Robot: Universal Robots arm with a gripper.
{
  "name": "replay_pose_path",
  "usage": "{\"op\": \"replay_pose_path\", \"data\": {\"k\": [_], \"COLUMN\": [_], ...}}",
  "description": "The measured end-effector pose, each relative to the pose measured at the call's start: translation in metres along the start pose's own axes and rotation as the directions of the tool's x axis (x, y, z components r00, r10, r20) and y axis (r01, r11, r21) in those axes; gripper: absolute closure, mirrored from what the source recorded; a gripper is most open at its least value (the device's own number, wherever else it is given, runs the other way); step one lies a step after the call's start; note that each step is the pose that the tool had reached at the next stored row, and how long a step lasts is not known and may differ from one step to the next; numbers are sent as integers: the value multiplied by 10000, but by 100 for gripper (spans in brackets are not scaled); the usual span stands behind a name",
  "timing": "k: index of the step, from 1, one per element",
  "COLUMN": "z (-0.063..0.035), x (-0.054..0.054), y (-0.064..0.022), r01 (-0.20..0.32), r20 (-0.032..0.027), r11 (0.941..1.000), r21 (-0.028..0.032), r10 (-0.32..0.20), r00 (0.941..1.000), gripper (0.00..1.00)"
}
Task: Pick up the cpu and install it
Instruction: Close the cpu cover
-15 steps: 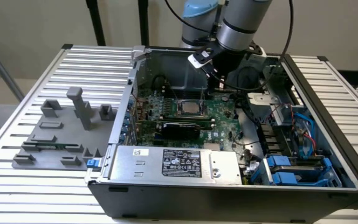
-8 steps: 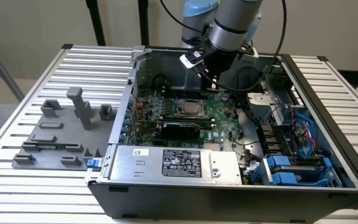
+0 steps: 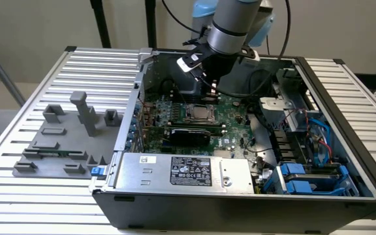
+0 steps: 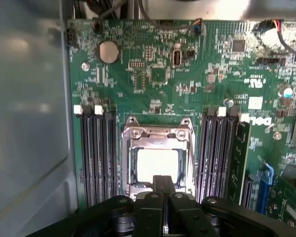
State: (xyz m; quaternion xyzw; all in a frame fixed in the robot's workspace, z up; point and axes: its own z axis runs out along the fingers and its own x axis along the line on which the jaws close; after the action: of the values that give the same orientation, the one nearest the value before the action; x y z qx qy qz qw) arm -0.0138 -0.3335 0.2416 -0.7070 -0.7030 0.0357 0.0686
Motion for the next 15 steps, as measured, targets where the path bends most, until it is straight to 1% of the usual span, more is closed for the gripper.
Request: {"op": "replay_pose_path", "data": {"k": [3, 6, 9, 13, 15], "z": [30, 59, 77, 102, 127], "x": [-1, -2, -3, -4, -5], "y": [-92, -163, -178, -176, -172], "r01": [11, 33, 41, 41, 41], "r20": [0, 4, 6, 7, 8], "r11": [10000, 10000, 9998, 9994, 9991], "r21": [19, 71, 171, 354, 411], "r10": [-11, -33, -41, -42, -41], "r00": [10000, 10000, 10000, 10000, 10000], "gripper": [89, 89, 89, 89, 89]}}
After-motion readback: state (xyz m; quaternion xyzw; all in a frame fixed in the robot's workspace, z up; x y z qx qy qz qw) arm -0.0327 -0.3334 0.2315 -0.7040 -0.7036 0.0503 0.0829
